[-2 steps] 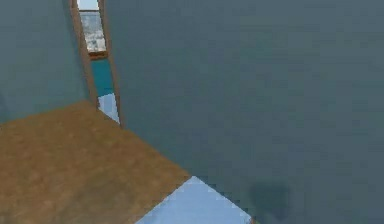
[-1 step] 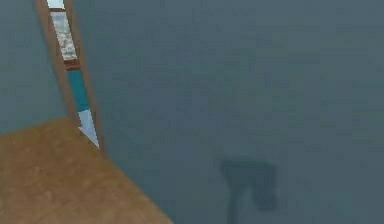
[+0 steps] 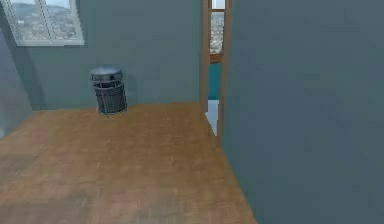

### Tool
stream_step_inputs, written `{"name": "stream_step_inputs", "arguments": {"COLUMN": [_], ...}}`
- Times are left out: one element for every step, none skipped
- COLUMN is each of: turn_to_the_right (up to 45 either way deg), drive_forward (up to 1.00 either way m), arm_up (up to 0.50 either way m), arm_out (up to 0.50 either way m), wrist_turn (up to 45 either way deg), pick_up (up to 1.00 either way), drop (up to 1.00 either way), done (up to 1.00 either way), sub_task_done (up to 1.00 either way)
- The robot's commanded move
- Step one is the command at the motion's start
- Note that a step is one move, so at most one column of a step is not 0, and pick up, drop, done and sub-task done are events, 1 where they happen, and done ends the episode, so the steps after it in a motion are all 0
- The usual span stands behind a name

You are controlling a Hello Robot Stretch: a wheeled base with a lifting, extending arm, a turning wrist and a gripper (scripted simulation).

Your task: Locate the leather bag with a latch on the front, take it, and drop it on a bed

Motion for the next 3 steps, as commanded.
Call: {"name": "stream_step_inputs", "arguments": {"turn_to_the_right": [0.0, 0.0, -9.0], "drive_forward": [1.00, 1.00, 0.00], "arm_up": [0.00, 0.00, 0.00], "arm_out": [0.00, 0.00, 0.00], "wrist_turn": [0.0, 0.0, 0.0], "pick_up": [0.00, 0.00, 0.00], "drop": [0.00, 0.00, 0.00], "done": [0.00, 0.00, 0.00], "sub_task_done": [0.00, 0.00, 0.00]}}
